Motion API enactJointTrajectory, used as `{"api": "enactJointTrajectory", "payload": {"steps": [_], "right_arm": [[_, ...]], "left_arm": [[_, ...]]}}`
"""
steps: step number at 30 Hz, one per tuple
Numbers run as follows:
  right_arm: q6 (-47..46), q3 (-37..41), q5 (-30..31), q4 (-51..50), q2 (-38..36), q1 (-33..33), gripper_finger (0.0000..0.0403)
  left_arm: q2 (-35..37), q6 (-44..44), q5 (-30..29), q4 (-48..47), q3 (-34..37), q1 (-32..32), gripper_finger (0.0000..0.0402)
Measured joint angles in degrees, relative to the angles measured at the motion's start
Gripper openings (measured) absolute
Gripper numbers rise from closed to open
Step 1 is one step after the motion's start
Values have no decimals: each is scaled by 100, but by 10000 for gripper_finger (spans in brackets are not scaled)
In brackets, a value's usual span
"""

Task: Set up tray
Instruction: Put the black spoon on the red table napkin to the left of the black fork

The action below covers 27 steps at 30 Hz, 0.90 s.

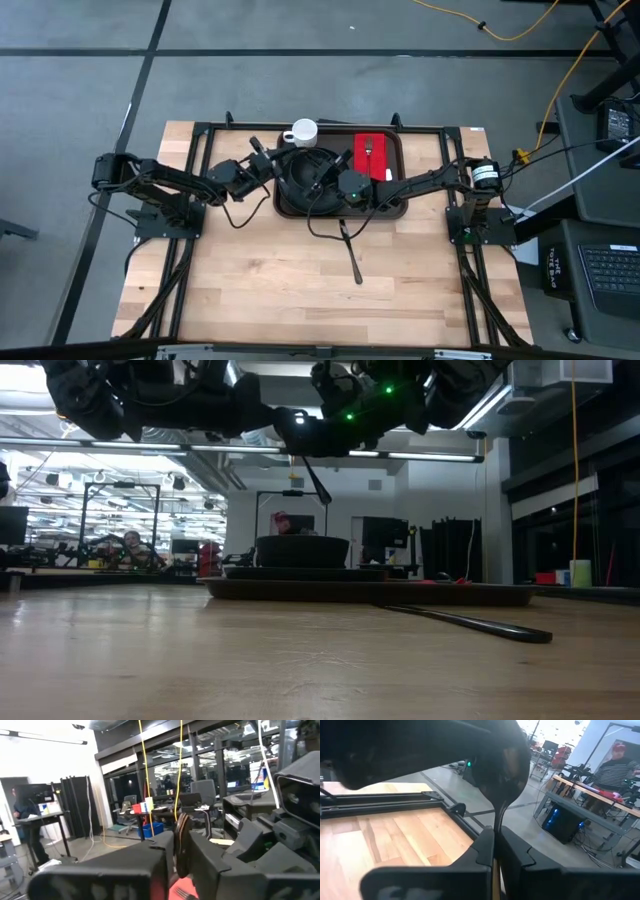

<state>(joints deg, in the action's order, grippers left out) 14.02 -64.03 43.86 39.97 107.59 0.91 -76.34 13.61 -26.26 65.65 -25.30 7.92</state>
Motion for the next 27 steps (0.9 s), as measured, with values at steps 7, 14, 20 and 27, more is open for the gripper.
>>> {"api": "enactJointTrajectory", "payload": {"steps": [7, 14, 20, 27], "right_arm": [[88, 0, -49, -23, 0, -38, 17], [146, 0, -18, 19, 0, -91, 16], [149, 0, 43, -3, 0, -213, 16], [168, 0, 450, -18, -31, -393, 16]], "left_arm": [[24, 486, -784, -86, 0, -445, 102], [279, 1048, -1327, -283, 0, -923, 133], [635, 1533, -1972, -578, 0, -1271, 138], [1183, 1617, -2148, -1619, 0, -1710, 135]]}}
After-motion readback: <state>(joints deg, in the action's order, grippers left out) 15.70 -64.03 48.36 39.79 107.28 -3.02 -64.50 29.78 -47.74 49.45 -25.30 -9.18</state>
